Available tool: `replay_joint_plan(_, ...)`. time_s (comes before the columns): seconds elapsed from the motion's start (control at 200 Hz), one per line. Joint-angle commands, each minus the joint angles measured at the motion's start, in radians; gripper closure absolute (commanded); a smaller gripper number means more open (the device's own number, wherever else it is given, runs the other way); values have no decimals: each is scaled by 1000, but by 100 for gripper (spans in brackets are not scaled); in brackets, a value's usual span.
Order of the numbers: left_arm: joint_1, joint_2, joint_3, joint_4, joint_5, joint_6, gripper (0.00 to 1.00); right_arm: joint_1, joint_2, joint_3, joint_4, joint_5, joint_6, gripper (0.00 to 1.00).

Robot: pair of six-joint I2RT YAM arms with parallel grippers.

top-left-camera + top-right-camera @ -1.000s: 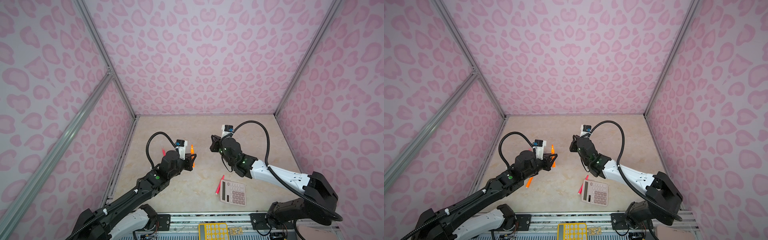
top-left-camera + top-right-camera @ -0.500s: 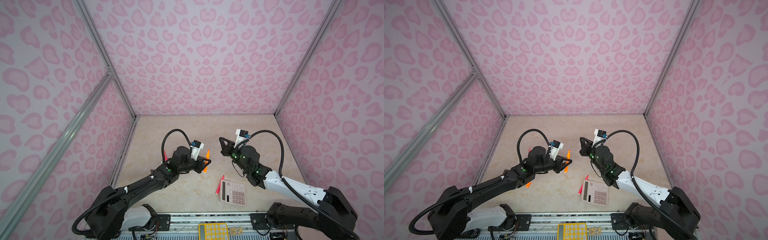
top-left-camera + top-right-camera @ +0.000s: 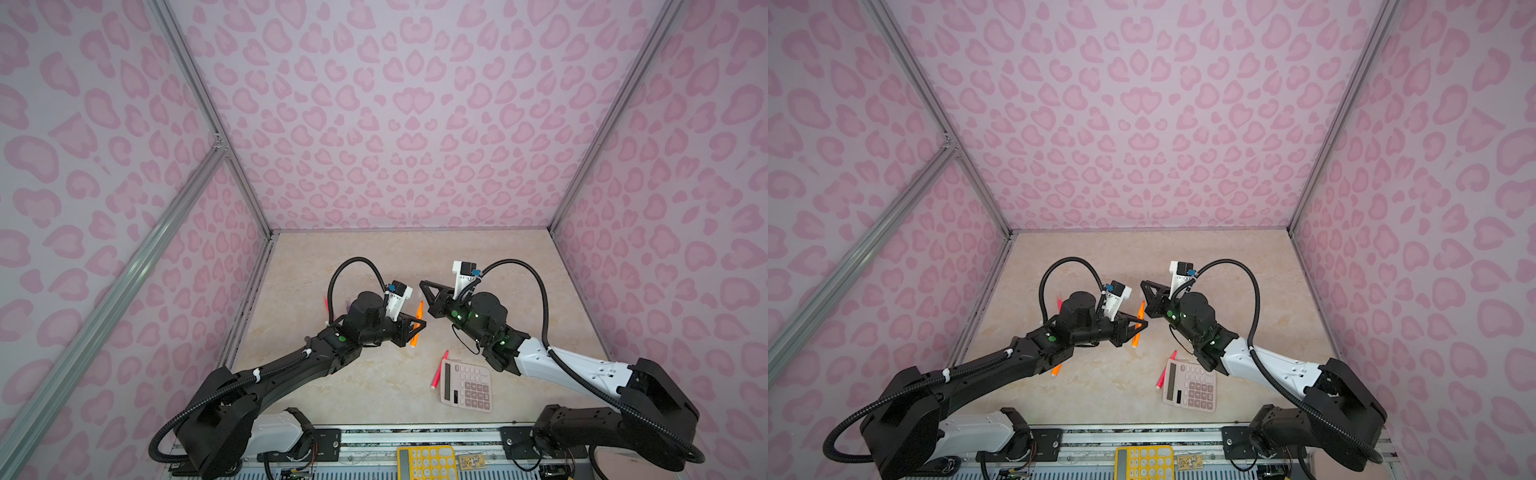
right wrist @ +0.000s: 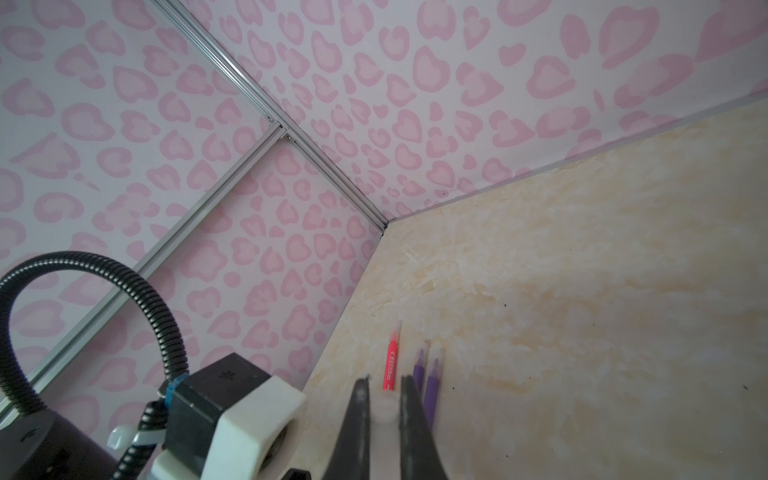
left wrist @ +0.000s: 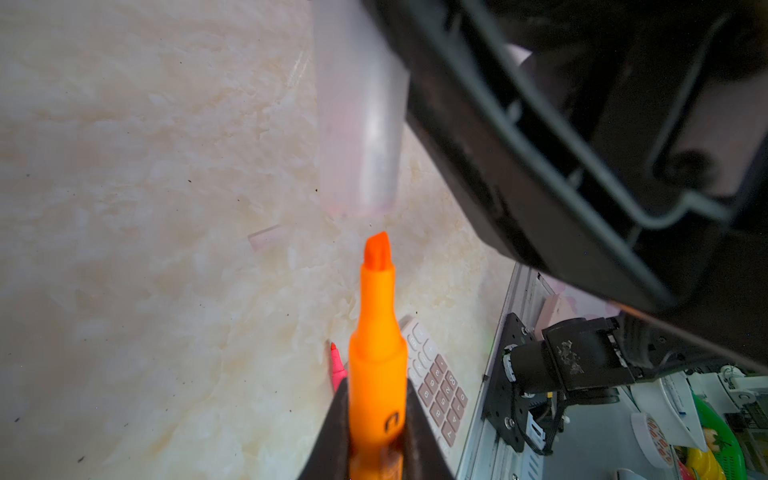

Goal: Insert the pens into the pen caps
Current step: 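Carry the cap over the orange marker tip held by the left gripper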

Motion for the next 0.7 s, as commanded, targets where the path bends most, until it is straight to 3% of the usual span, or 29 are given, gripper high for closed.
replay_joint_plan(0.0,0,-21,-4,28,-32,6,97,12,4,-4,52,5,-15,100)
replay_joint_plan(0.695,0,14,20,-4,-43,13,97,15,5,33,-11,17,-59,100)
